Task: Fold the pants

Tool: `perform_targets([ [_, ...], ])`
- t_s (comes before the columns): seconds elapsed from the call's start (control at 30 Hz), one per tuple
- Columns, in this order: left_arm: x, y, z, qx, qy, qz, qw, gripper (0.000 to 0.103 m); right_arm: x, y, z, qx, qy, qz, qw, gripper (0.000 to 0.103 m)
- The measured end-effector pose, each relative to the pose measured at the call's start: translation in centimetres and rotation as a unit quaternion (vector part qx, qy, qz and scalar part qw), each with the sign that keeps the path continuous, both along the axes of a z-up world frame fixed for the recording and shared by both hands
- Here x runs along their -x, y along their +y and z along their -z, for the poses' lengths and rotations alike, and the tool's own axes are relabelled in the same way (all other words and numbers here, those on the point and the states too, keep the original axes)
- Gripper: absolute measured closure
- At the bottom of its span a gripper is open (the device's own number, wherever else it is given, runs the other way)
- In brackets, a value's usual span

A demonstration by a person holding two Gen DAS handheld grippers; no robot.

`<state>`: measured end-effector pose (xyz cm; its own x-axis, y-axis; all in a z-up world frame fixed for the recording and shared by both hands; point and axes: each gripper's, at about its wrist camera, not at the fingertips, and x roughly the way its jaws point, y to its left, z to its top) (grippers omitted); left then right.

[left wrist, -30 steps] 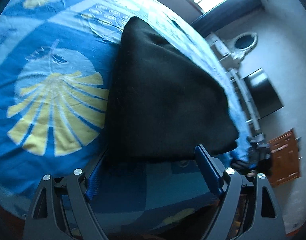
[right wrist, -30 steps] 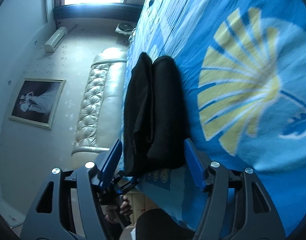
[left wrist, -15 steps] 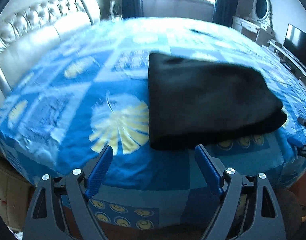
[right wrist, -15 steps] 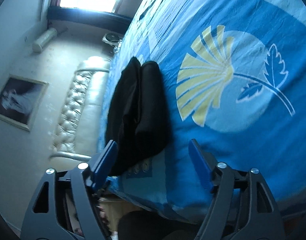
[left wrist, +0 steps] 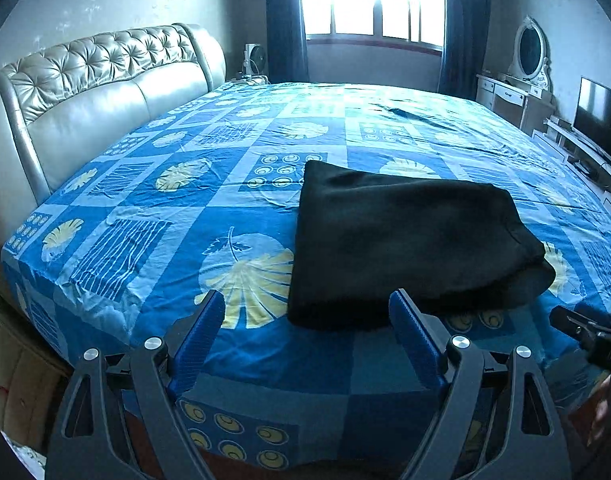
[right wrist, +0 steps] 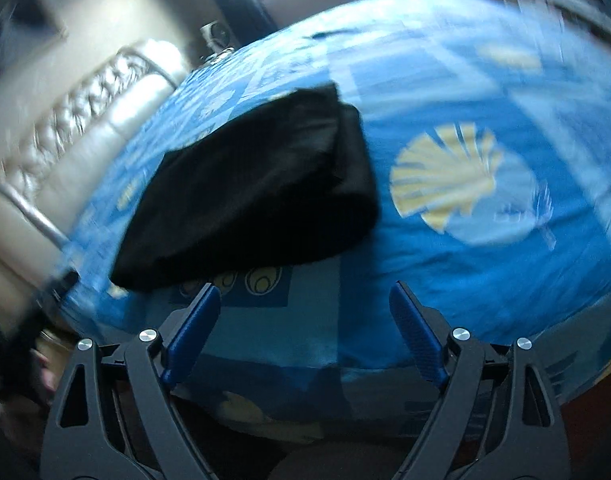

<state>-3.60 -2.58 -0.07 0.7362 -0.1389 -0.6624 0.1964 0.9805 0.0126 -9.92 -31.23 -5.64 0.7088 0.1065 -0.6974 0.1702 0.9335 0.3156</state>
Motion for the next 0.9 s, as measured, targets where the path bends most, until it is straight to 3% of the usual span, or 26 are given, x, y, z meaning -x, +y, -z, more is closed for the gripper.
perform_targets([
  [0.1,0.4,-0.3,0.2,0.002,0.001,-0.003,1.0000,0.017,0.8,2.2,-0.9,0.070,-0.022,-0.001,0.997,0.016],
  [0.3,0.9,-1.1,1.5,0.025,0.037,0.003,0.9990,0.017,1.3,4.5,-1.4,0.144,-0.049,0.002,0.988,0.012],
  [0.4,0.9,-1.7,2.1,0.020,0.050,0.013,0.9984,0.017,1.0,4.3,-1.2,0.148,-0.047,0.006,0.988,0.012],
  [0.63,1.5,-1.8,1.2,0.022,0.019,0.027,0.9992,0.017,1.7,3.7,-1.3,0.139,-0.060,0.018,0.988,0.012],
  [0.9,1.5,-1.8,0.9,0.021,0.015,0.024,0.9994,0.017,1.7,3.6,-1.4,0.138,-0.060,0.022,0.988,0.012],
])
